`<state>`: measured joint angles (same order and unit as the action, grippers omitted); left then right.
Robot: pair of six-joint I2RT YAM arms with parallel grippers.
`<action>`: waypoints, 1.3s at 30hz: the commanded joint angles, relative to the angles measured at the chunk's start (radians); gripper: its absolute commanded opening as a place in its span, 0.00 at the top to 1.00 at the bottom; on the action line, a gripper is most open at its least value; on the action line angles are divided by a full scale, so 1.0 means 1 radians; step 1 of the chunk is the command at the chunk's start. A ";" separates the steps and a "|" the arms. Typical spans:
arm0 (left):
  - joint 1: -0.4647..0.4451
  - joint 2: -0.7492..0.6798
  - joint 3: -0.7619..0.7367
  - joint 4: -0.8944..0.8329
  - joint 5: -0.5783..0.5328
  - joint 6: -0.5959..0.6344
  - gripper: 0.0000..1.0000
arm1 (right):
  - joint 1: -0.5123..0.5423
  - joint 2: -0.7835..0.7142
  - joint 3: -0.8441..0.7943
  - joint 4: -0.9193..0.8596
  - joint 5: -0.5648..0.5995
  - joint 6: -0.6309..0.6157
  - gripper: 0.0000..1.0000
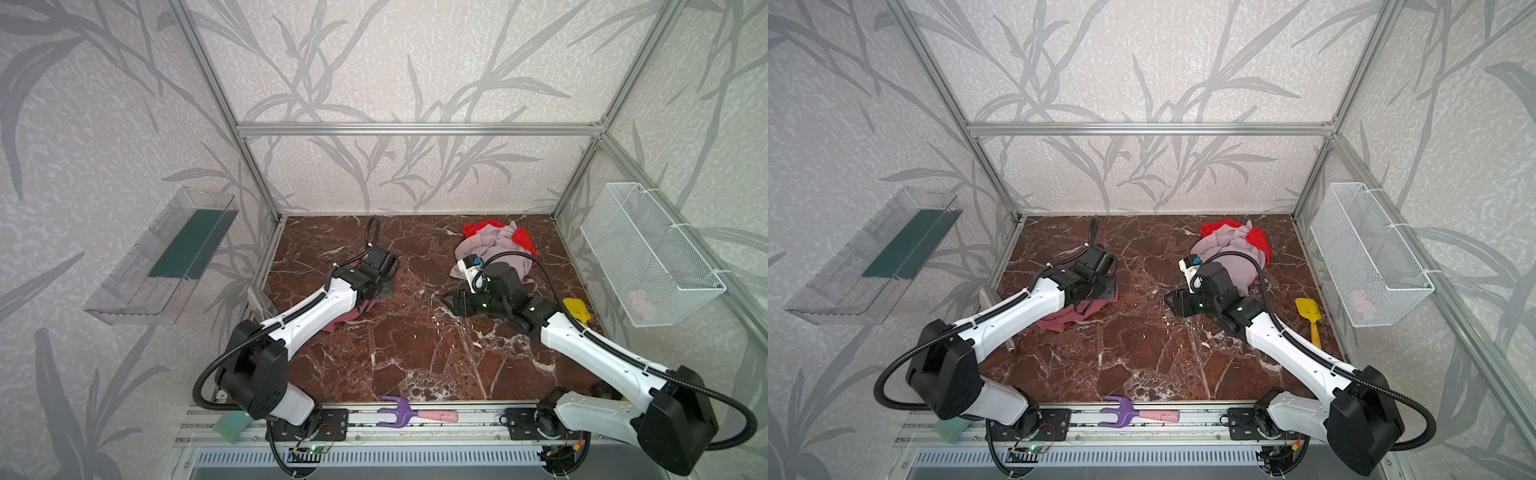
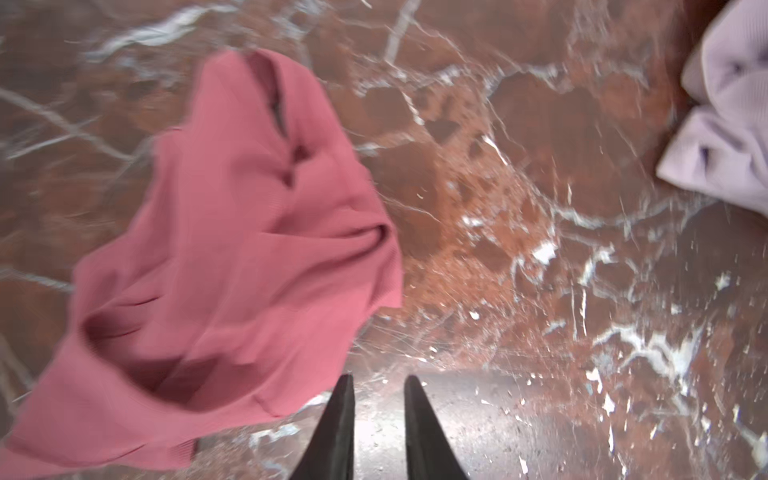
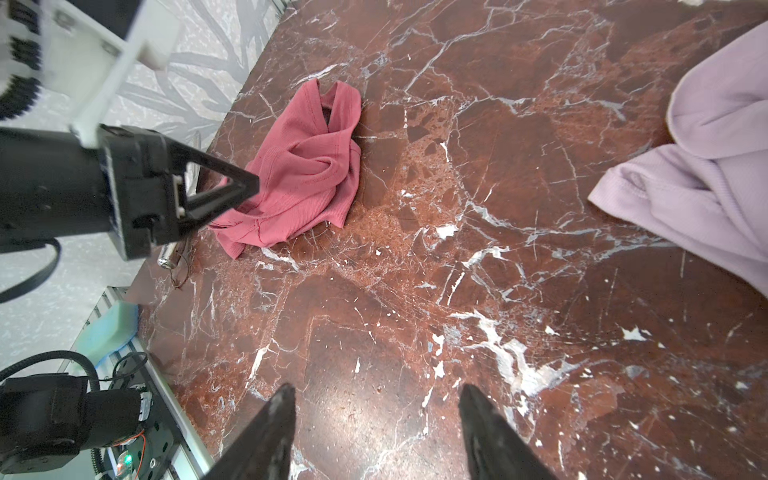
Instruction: Pick out a specific cloth from the pile
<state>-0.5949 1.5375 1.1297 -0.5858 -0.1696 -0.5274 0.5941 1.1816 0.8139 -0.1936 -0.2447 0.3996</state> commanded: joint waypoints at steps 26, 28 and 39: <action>0.036 0.350 0.111 0.135 -0.042 -0.022 0.65 | 0.004 -0.014 -0.010 -0.035 0.053 -0.019 0.37; 0.042 0.364 0.123 0.133 -0.045 -0.016 0.64 | 0.003 -0.003 -0.008 -0.033 0.051 -0.018 0.37; 0.064 0.429 0.130 0.128 -0.013 -0.005 0.69 | 0.002 0.032 0.012 -0.028 0.051 -0.012 0.37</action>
<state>-0.5335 1.9556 1.2594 -0.4480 -0.1818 -0.5343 0.5938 1.2076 0.8028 -0.2146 -0.1997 0.3923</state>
